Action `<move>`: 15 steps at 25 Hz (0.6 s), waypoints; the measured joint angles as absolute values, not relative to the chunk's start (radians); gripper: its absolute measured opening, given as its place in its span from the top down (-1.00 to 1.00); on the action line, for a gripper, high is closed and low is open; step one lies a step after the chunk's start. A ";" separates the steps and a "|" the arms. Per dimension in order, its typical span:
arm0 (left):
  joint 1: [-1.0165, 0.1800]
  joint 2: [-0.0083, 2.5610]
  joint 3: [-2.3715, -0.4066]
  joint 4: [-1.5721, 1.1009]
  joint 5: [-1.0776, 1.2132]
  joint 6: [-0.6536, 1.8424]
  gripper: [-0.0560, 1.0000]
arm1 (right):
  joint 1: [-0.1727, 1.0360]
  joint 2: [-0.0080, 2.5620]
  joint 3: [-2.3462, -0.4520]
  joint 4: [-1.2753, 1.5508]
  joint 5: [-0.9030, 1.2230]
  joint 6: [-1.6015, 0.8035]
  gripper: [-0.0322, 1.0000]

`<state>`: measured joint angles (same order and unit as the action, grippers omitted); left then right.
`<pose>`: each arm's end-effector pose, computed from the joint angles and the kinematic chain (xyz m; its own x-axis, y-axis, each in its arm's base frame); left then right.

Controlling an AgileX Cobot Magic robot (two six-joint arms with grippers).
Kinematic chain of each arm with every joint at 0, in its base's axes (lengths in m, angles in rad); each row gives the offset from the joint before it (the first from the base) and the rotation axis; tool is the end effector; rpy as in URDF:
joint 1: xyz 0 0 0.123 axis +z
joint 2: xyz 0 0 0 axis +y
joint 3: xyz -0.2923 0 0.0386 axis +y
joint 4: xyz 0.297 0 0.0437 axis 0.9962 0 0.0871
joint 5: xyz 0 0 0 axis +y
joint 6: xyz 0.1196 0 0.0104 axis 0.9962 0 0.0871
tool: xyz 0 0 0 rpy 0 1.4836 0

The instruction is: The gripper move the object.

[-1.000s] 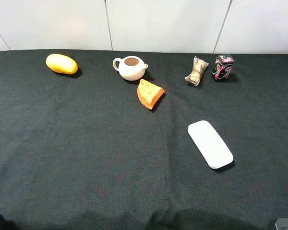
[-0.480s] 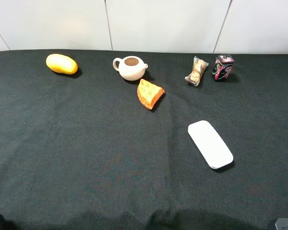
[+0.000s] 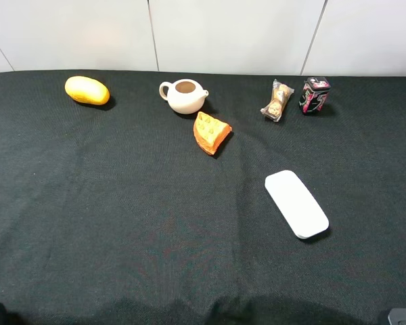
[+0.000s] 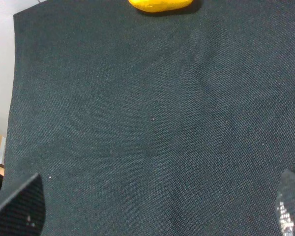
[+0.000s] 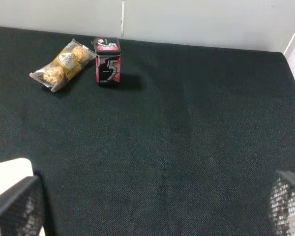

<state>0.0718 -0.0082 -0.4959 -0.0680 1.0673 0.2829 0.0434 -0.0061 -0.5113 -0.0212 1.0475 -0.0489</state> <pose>0.0533 -0.0033 0.2861 -0.4467 0.2155 -0.8684 0.0946 0.9765 0.1937 0.0525 0.0001 0.2932 -0.4257 -0.0780 -0.9015 -0.0522 0.9967 -0.0616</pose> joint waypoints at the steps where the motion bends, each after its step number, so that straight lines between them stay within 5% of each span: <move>1: 0.072 -0.008 -0.496 -0.068 1.067 0.283 -0.98 | 0.043 -0.006 -0.511 -0.021 1.047 -0.049 -0.41; 15: 0.072 -0.008 -0.496 -0.068 1.067 0.283 -0.98 | 0.043 -0.006 -0.498 -0.018 1.025 -0.049 -0.41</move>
<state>0.0718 -0.0082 -0.4959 -0.0680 1.0673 0.2829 0.0434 -0.0061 -0.4978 -0.0181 1.0246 -0.0489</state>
